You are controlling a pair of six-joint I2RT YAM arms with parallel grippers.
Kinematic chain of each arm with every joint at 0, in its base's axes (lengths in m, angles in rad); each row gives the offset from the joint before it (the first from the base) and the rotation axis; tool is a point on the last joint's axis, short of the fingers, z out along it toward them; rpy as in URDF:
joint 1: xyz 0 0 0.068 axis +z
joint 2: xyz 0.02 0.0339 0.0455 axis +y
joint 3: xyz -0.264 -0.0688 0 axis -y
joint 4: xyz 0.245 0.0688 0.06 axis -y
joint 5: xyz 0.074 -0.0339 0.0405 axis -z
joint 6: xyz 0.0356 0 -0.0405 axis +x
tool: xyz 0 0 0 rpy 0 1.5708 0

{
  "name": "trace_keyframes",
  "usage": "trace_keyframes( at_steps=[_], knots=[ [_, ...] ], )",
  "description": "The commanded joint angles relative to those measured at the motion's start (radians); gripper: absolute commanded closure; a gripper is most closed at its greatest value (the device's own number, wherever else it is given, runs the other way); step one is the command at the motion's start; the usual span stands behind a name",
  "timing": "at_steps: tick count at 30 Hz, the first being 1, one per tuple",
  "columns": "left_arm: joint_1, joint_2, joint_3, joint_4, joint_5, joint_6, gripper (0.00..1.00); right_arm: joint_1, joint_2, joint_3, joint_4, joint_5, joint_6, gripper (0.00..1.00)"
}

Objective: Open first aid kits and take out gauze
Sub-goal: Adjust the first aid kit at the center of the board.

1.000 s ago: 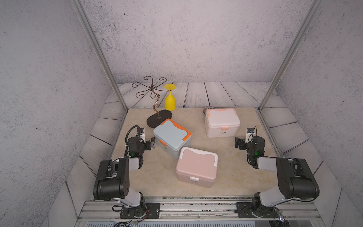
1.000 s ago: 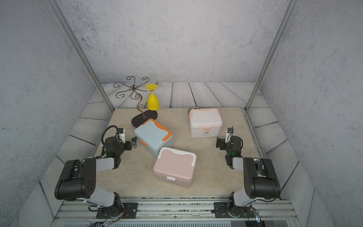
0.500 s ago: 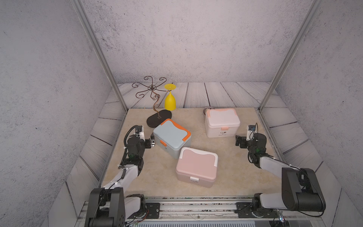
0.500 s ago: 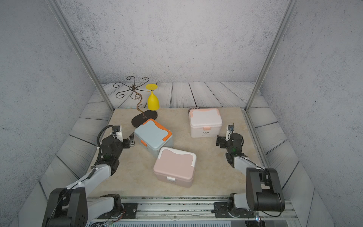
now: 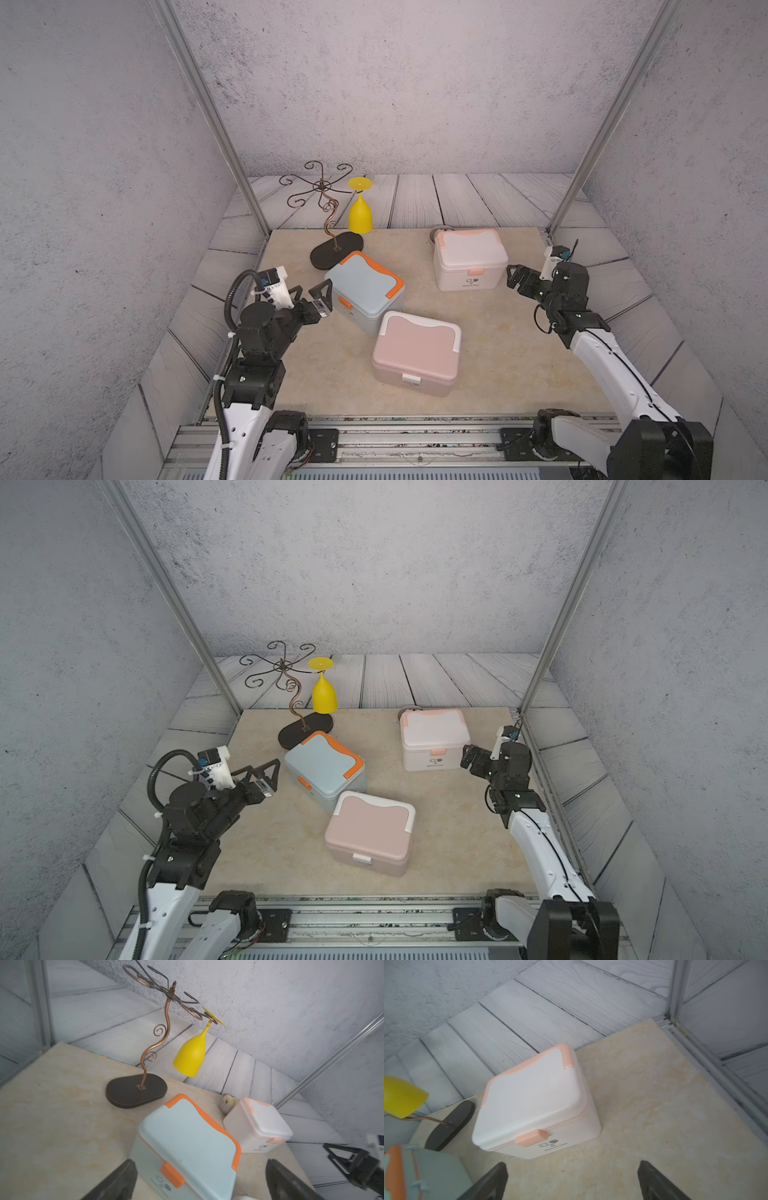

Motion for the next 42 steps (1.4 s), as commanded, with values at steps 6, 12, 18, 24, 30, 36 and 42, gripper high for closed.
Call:
trace_keyframes(
  at_steps=[6, 12, 18, 24, 30, 36, 42],
  knots=[
    [-0.092, -0.039, -0.046, -0.328, 0.161, -0.342, 0.0, 0.006, 0.154, 0.109, -0.13, -0.531, 0.122, 0.01],
    [-0.285, -0.063, -0.067, -0.485, 0.215, -0.483, 0.06, 0.058, 0.188, 0.187, -0.321, -0.584, 0.013, 0.01],
    [-0.485, -0.063, -0.092, -0.498, 0.179, -0.609, 0.06, 0.159, 0.224, 0.25, -0.405, -0.587, -0.042, 0.01],
    [-0.724, 0.091, -0.095, -0.28, 0.083, -0.709, 0.06, 0.219, 0.251, 0.267, -0.47, -0.573, -0.078, 0.01],
    [-0.815, 0.325, -0.09, 0.005, 0.068, -0.741, 0.05, 0.277, 0.251, 0.238, -0.496, -0.591, -0.092, 0.06],
    [-0.795, 0.492, 0.003, 0.087, 0.016, -0.654, 0.06, 0.334, 0.22, 0.189, -0.506, -0.603, -0.093, 0.12],
    [-0.66, 0.605, 0.077, 0.098, 0.093, -0.547, 0.06, 0.367, 0.199, 0.136, -0.521, -0.583, -0.095, 0.15]
  ],
)
